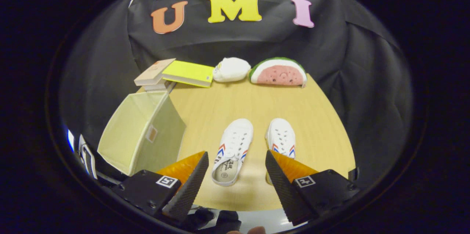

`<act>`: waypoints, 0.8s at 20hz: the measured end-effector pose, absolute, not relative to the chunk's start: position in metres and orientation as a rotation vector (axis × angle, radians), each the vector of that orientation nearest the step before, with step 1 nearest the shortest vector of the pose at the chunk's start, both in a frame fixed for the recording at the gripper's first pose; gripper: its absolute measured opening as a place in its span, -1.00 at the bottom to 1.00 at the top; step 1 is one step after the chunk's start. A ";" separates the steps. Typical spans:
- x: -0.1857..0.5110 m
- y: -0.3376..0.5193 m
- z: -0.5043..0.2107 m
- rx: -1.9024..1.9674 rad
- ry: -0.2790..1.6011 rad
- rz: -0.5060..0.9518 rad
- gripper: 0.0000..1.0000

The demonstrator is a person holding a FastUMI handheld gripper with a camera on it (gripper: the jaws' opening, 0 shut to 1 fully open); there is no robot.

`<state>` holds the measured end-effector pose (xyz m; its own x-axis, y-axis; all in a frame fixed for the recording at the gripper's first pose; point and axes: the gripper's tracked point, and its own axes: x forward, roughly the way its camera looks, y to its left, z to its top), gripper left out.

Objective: Open the storage box then place both shoes into the box .Put the left shoe in first, then the right shoe, with the right side of both shoes facing outward in a uniform manner.

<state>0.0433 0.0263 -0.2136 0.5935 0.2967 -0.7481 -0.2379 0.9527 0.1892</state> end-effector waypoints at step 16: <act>0.099 0.044 -0.332 0.170 1.310 0.358 0.42</act>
